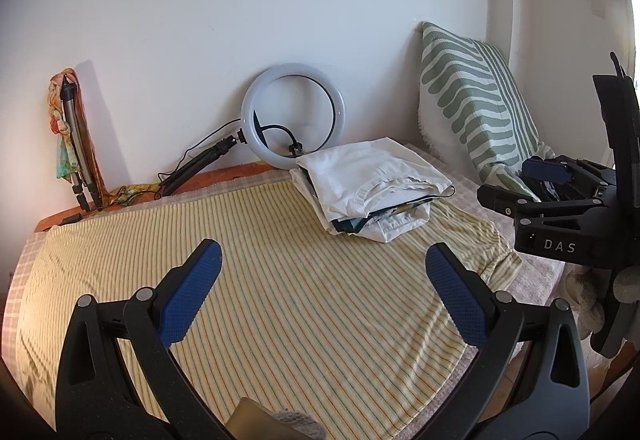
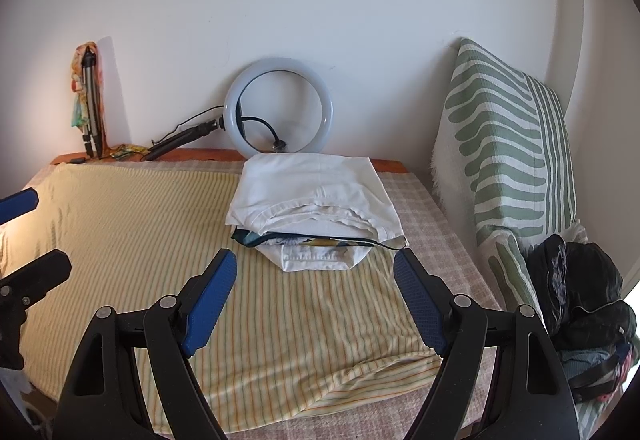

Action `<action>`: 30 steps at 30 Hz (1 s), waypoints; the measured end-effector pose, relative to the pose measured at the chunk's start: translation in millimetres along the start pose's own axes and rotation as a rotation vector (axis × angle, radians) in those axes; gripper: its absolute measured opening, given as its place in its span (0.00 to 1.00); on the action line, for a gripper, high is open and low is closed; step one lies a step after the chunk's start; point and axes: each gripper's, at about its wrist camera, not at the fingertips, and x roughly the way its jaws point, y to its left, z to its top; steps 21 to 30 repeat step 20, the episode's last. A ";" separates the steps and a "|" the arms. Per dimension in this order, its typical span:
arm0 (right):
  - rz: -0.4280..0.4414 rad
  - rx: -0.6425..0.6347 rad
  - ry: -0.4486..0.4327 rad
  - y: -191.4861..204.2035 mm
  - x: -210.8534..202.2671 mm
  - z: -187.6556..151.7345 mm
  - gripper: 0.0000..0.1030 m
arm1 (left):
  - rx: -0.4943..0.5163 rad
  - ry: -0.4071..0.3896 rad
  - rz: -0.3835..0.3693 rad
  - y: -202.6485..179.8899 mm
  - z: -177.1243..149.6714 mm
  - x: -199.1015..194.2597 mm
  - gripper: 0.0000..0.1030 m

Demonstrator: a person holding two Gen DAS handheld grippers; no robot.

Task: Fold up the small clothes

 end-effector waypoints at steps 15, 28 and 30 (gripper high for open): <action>0.008 0.012 0.014 -3.9 8.4 -3.3 0.78 | 0.004 -0.043 0.021 1.8 0.2 -3.8 1.00; 0.007 0.011 0.018 -3.2 9.6 -4.1 0.78 | -0.001 -0.042 0.035 3.3 0.6 -2.5 1.00; 0.007 0.011 0.018 -3.2 9.6 -4.1 0.78 | -0.001 -0.042 0.035 3.3 0.6 -2.5 1.00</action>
